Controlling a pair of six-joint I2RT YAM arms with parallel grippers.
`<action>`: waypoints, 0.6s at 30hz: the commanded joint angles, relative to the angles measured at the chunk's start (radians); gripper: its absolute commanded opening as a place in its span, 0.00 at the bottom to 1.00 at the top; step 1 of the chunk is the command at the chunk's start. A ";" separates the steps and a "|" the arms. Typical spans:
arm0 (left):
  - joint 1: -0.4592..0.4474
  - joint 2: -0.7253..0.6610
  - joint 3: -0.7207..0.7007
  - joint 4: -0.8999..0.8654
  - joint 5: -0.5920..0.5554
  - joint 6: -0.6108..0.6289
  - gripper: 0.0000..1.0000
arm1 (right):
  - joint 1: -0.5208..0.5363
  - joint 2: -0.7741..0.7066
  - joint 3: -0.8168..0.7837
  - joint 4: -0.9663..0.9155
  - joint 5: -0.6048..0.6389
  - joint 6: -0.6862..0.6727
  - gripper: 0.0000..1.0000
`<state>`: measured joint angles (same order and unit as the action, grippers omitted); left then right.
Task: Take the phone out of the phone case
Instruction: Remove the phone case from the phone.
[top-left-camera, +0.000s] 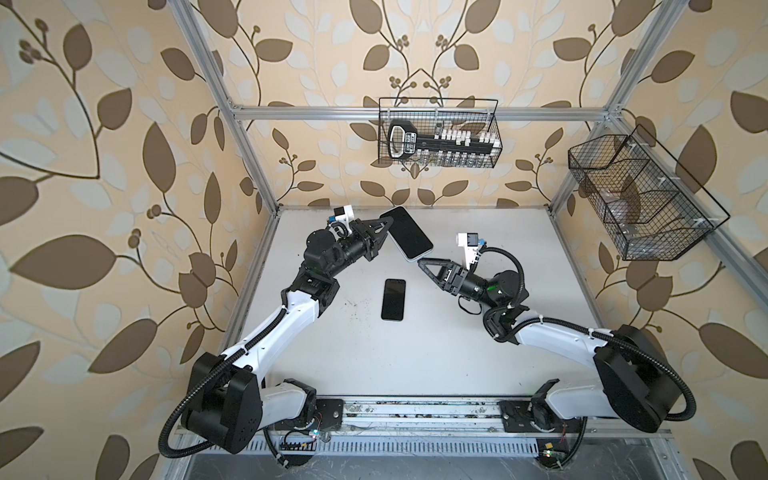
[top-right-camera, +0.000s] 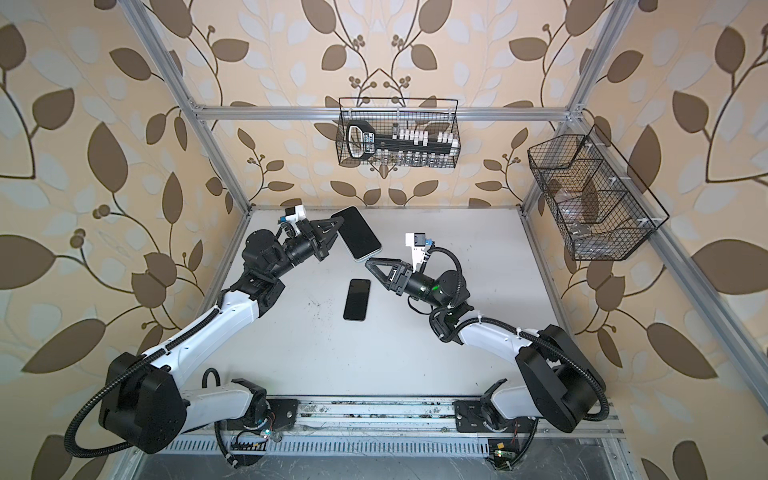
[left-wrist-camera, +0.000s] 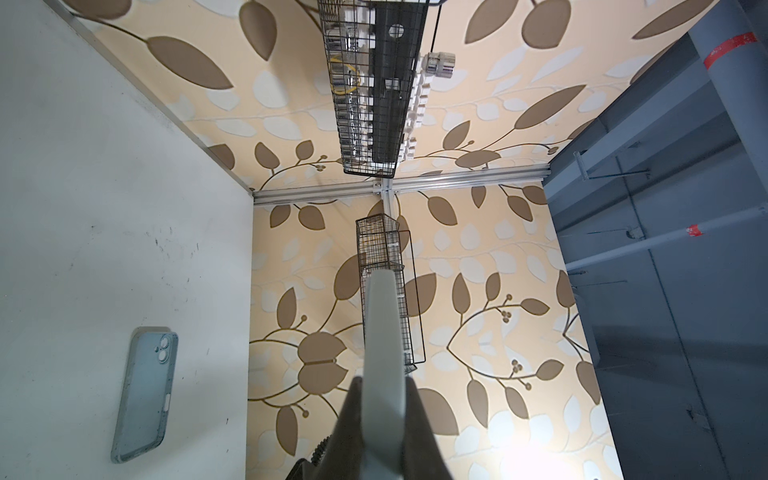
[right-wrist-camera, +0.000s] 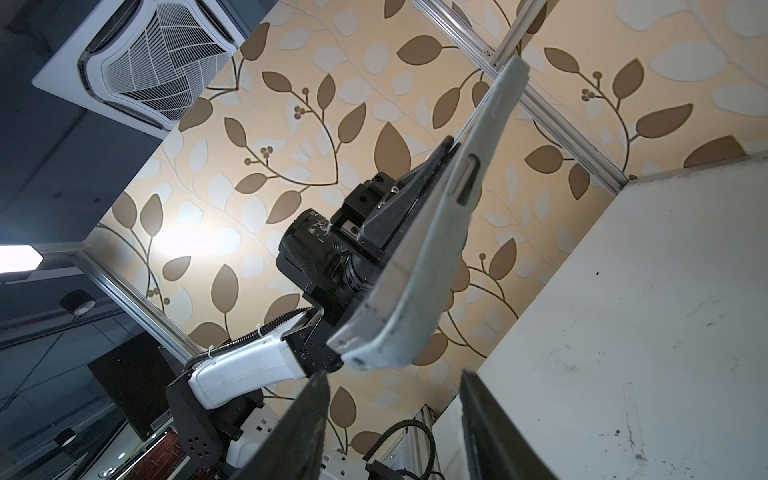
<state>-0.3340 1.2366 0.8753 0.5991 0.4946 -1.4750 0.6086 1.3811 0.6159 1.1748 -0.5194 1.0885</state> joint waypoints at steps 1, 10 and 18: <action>-0.003 -0.014 0.008 0.114 0.018 -0.022 0.00 | 0.002 -0.018 0.014 0.050 0.004 0.007 0.52; -0.003 -0.034 0.003 0.107 0.019 -0.022 0.00 | -0.006 -0.011 0.027 0.046 0.005 0.007 0.51; -0.003 -0.036 -0.005 0.104 0.019 -0.019 0.00 | -0.015 -0.019 0.035 0.043 -0.001 0.005 0.51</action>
<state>-0.3340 1.2373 0.8612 0.6052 0.4953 -1.4780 0.5972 1.3811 0.6201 1.1744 -0.5194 1.0885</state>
